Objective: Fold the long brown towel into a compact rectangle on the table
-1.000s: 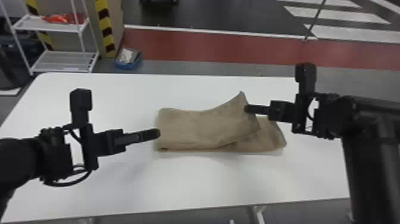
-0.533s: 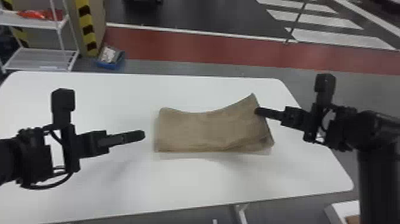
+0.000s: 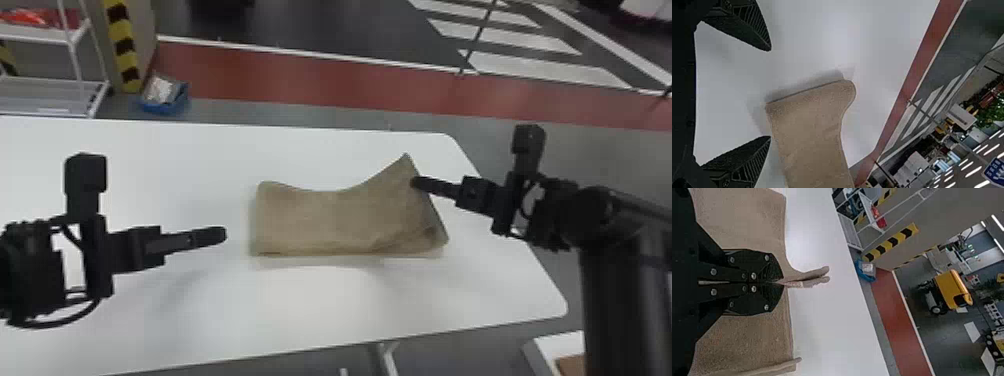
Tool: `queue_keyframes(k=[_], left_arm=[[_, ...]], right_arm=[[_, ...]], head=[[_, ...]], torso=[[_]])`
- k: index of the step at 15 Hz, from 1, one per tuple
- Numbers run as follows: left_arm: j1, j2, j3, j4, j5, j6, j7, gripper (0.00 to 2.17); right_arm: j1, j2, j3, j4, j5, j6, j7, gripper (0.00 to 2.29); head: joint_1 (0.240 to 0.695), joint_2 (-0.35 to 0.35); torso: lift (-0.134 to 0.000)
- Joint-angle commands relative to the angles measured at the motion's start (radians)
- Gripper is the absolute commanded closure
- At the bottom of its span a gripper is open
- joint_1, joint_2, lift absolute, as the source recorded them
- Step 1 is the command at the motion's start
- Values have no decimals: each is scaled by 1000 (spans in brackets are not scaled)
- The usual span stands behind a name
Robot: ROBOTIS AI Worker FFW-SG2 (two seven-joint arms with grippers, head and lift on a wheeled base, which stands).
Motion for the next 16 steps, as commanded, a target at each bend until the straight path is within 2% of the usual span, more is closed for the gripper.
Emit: queue_keyframes(k=[1,3,7,8,10,12,13,14,15,16], left_arm=[[-3,-1,-2,2,-8,0,8,90],[-3,-1,-5,1,-9,0,8,90],[1,5,-3,2,-9,0,0,90],[4,5,-3,2,-9,0,-1,90],[4,3,-3,2,-9,0,-1,90],[10,3,-5,-2,-9,0,-3,90],[18,3,-3,-5,-8,0,-3,90],[23,5,0,-8,-8,0,-4,87],[24,8,1,-7,-9,0,-4,87],[24,8,1,-7,-9,0,-4,83]], right_arm=[[5,6,-35,-29,-44,-8,6,1625],[8,-8,-67,-34,-55,-5,6,1625],[24,-36,-101,18,-53,-38,4,1625],[20,-52,-99,32,-49,-48,3,1622],[14,-57,-81,73,-21,-57,-4,1595],[5,-49,-50,110,31,-85,-22,1237],[5,-48,-32,121,59,-91,-28,772],[10,-43,-29,121,83,-103,-54,134],[17,-42,-32,121,86,-134,-63,-2],[37,-40,-47,115,83,-177,-63,-2]], head=[[695,-253],[695,-245],[695,-273],[695,-280],[695,-299],[695,-309],[695,-311],[695,-314],[695,-319],[695,-323]], torso=[[-120],[-120],[-120],[-120],[-120],[-120],[-120],[-120],[-120],[-120]])
